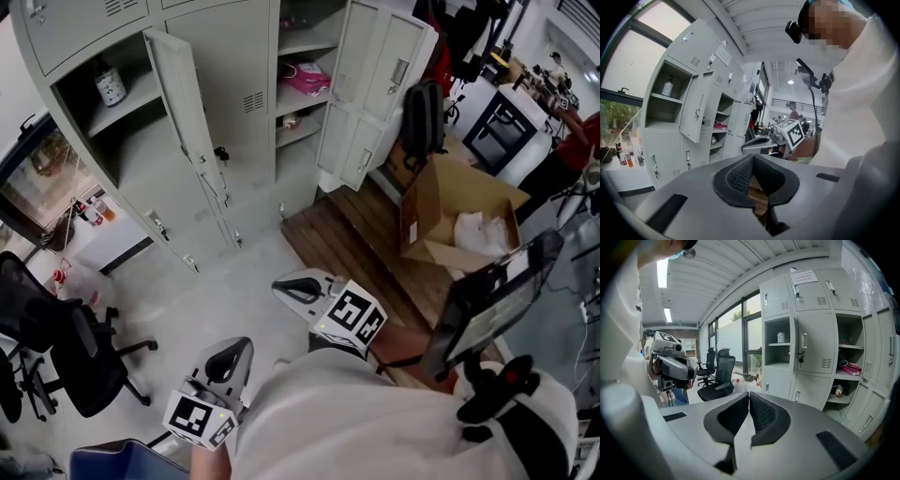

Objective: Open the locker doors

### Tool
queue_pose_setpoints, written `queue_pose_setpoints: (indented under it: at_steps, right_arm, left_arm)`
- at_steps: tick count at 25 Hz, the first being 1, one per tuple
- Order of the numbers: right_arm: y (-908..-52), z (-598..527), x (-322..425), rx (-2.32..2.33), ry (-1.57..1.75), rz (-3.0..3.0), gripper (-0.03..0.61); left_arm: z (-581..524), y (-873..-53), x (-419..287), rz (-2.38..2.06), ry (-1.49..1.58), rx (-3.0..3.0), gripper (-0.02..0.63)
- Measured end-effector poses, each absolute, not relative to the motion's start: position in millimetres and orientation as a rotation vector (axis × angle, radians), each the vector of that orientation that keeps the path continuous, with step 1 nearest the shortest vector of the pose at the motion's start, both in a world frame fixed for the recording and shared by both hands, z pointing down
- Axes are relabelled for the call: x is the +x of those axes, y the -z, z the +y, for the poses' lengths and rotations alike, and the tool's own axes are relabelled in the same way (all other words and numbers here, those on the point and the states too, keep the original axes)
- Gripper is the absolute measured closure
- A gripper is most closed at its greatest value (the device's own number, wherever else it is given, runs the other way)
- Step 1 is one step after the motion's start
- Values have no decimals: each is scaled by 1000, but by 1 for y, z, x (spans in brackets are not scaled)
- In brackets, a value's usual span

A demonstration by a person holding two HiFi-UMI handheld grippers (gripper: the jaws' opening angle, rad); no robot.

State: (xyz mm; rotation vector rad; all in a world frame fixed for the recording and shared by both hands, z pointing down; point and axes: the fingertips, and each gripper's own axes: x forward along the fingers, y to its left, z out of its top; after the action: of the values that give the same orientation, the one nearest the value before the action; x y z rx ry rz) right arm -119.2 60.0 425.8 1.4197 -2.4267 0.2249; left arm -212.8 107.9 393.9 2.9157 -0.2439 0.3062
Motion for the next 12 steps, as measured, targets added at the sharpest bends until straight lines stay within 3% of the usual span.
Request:
queue_pose_setpoints:
  at_steps: [12]
  right_arm:
    - [-433,49,-66,1503,-274,-2358,558]
  left_arm:
    - [86,-401,-167,-149,-325,2907,603]
